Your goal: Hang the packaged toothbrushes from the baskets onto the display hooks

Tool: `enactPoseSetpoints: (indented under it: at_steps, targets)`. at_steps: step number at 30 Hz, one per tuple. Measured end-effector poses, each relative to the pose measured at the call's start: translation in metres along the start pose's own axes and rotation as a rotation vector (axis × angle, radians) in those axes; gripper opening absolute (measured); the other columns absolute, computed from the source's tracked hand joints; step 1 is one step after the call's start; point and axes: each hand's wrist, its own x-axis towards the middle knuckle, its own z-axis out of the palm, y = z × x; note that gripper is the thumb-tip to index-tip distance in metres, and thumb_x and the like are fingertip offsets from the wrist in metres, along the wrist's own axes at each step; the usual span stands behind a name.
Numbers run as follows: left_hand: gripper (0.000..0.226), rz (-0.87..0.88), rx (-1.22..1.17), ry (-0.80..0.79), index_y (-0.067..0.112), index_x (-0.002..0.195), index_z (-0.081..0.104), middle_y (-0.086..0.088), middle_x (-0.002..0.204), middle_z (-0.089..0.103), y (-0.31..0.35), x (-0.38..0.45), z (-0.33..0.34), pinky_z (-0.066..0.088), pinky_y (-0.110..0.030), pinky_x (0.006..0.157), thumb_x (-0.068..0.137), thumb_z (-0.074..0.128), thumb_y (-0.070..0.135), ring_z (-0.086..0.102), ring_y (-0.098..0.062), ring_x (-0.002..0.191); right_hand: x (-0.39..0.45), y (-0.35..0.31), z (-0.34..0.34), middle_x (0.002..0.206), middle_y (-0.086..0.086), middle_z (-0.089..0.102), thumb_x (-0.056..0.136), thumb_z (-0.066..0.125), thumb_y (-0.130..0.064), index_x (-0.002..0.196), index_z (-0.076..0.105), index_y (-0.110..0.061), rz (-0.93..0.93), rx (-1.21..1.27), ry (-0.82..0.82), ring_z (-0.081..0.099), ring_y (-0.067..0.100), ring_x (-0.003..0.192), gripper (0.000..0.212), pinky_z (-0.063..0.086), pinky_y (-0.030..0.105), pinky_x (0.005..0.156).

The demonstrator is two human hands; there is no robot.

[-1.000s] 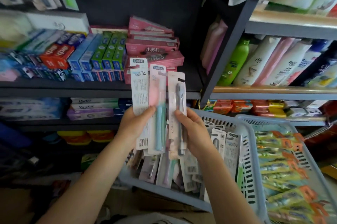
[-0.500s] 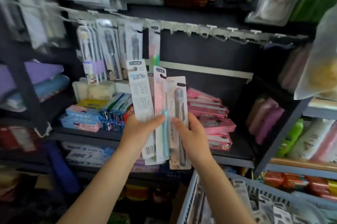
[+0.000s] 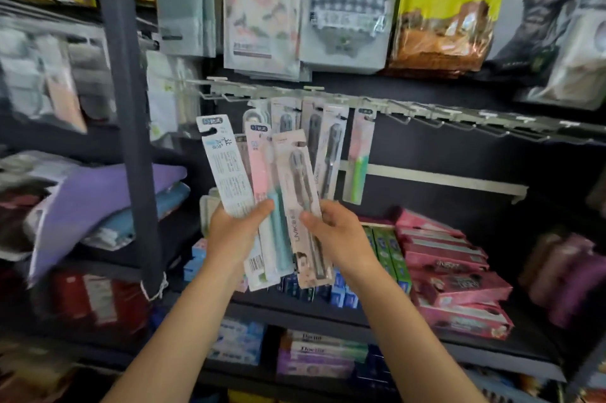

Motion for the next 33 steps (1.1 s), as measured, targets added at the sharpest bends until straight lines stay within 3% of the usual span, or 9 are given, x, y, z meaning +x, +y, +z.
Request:
enactPoseSetpoints:
  at_steps: [3,6,8,12,15,20,25,31,33]
  targets:
    - [0.045,-0.022,-0.036,0.009,0.025,0.127,0.068,0.008,0.122,0.072,-0.004,0.012,-0.011,0.051,-0.048,0.104,0.084,0.081,0.018,0.068,-0.016,0.113,0.008,0.0,0.01,0.105,-0.003,0.077,0.096,0.068,-0.032,0.106,0.072,-0.026,0.07,-0.032,0.088,0.071,0.018,0.102,0.012,0.056,0.045,0.095]
    - [0.035,-0.029,-0.04,0.006,0.032,0.113,0.068,0.011,0.116,0.072,-0.005,0.02,-0.015,0.051,-0.047,0.103,0.084,0.08,0.016,0.068,-0.015,0.11,0.02,0.003,0.018,0.117,0.003,0.072,0.088,0.065,-0.057,0.13,0.063,-0.022,0.092,-0.077,0.157,0.068,0.025,0.11,0.055,0.054,0.052,0.098]
    - [0.032,-0.024,-0.035,-0.001,0.036,0.107,0.066,0.014,0.112,0.071,-0.002,0.024,-0.016,0.052,-0.045,0.101,0.085,0.08,0.017,0.067,-0.014,0.108,0.027,-0.003,0.019,0.115,0.007,0.071,0.093,0.062,-0.053,0.131,0.062,-0.021,0.072,-0.103,0.196,0.069,0.028,0.105,0.049,0.055,0.049,0.097]
    - [0.034,-0.019,-0.044,0.005,0.034,0.113,0.065,0.01,0.117,0.07,-0.001,0.033,-0.016,0.052,-0.046,0.1,0.085,0.079,0.02,0.067,-0.017,0.11,0.043,-0.019,0.015,0.103,0.019,0.071,0.102,0.058,-0.032,0.096,0.067,-0.03,-0.027,-0.168,0.206,0.064,0.037,0.093,0.011,0.057,0.038,0.078]
    - [0.028,-0.016,-0.045,0.017,0.035,0.104,0.066,0.01,0.114,0.072,0.001,0.04,-0.015,0.053,-0.047,0.099,0.086,0.079,0.018,0.068,-0.018,0.109,0.06,-0.028,0.013,0.098,0.016,0.072,0.103,0.058,-0.026,0.093,0.066,-0.031,-0.083,-0.212,0.212,0.063,0.034,0.09,0.014,0.049,0.019,0.059]
    - [0.031,-0.007,-0.055,-0.009,0.032,0.112,0.068,0.009,0.117,0.072,0.0,0.05,-0.012,0.053,-0.044,0.099,0.087,0.078,0.017,0.068,-0.015,0.109,0.079,-0.032,0.014,0.098,0.014,0.073,0.103,0.058,-0.029,0.101,0.067,-0.029,-0.105,-0.254,0.24,0.067,0.038,0.089,0.009,0.056,0.044,0.073]
    - [0.03,0.008,-0.068,0.004,0.034,0.107,0.066,0.009,0.119,0.071,-0.004,0.056,-0.013,0.053,-0.038,0.095,0.087,0.078,0.015,0.067,-0.015,0.11,0.092,-0.029,0.019,0.095,0.02,0.071,0.102,0.058,-0.028,0.089,0.063,-0.035,-0.137,-0.262,0.258,0.058,0.023,0.071,0.015,0.051,0.039,0.063]
    - [0.037,0.017,-0.053,0.028,0.028,0.119,0.067,0.007,0.121,0.071,-0.001,0.066,-0.015,0.051,-0.045,0.103,0.086,0.079,0.016,0.067,-0.015,0.111,0.112,-0.013,0.027,0.092,0.031,0.062,0.103,0.057,-0.029,0.103,0.063,0.001,-0.119,-0.198,0.273,0.052,0.04,0.068,0.03,0.041,0.029,0.059]
    - [0.041,0.024,-0.057,0.027,0.024,0.125,0.066,0.006,0.121,0.071,-0.001,0.07,-0.015,0.052,-0.046,0.103,0.086,0.079,0.017,0.068,-0.015,0.11,0.115,-0.009,0.03,0.077,0.022,0.055,0.104,0.055,-0.029,0.102,0.062,0.001,-0.095,-0.193,0.286,0.045,0.031,0.059,0.032,0.036,0.022,0.049]
